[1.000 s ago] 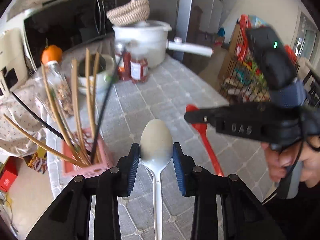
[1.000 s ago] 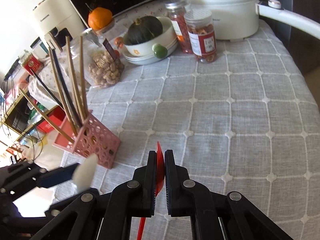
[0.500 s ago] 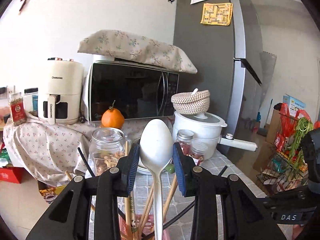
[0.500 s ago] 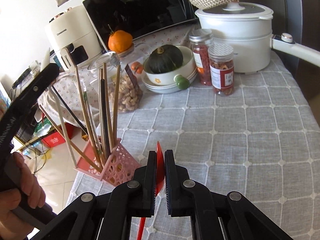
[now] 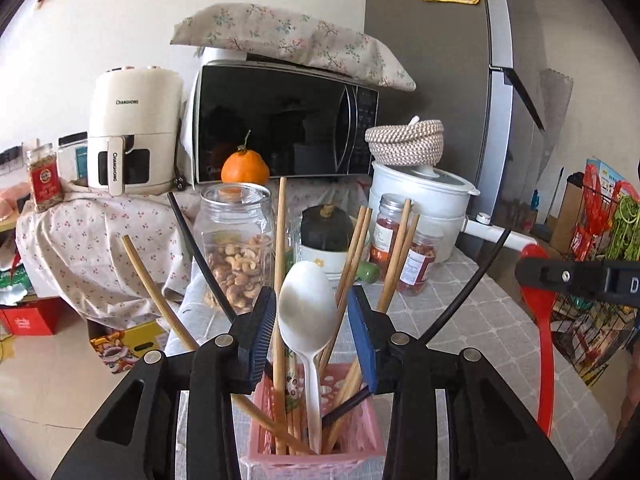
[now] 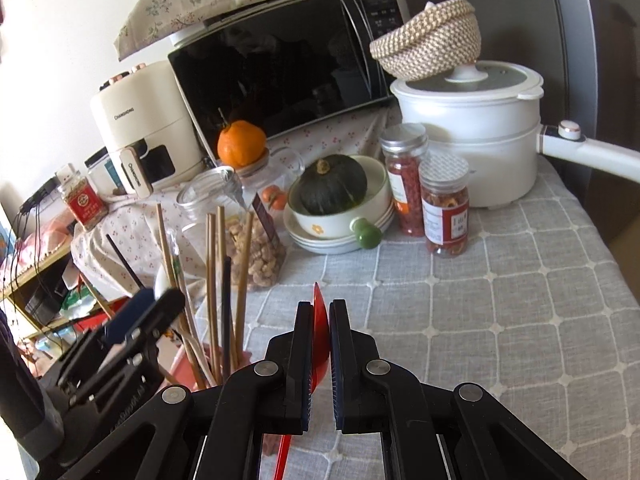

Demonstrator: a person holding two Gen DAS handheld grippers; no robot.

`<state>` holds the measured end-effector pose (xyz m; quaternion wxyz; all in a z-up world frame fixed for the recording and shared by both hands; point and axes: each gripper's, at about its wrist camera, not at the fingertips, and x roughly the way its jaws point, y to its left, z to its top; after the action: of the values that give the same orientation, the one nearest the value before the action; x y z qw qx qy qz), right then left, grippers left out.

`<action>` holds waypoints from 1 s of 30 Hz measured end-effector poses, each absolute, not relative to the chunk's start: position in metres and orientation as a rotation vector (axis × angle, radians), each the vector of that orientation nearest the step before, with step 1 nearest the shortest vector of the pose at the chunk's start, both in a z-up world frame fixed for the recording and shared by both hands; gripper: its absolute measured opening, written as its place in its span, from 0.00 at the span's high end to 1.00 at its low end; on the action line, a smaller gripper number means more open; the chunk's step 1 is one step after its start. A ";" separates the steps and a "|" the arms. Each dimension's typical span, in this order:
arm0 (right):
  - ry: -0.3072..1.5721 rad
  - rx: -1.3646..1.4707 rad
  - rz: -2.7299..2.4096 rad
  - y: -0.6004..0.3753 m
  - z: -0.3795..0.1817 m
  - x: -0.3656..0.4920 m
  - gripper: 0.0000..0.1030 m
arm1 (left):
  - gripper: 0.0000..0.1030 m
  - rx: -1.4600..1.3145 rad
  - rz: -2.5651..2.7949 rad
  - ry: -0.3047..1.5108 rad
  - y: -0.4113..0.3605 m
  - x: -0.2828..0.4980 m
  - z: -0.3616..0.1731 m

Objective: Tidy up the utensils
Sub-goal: 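Carry both spoons into the pink basket and open both tools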

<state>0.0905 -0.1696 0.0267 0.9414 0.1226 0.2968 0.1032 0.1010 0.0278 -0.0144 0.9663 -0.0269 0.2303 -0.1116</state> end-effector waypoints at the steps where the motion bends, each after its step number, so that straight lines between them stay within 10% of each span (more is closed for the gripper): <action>1: 0.583 0.247 0.208 -0.166 0.031 0.089 0.94 | 0.60 -0.051 -0.231 0.489 0.030 0.097 -0.012; 9: 0.378 0.212 0.170 -0.131 0.060 0.087 0.94 | 0.39 -0.137 -0.157 0.758 0.077 0.068 0.005; 30: 0.214 0.077 0.049 -0.071 0.029 0.109 0.89 | 0.34 -0.111 -0.064 0.924 0.112 0.082 -0.034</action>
<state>0.1086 -0.0713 0.0287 0.9932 0.0385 0.1070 0.0246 0.0816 0.1121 -0.0345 0.8931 -0.0535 0.4456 -0.0307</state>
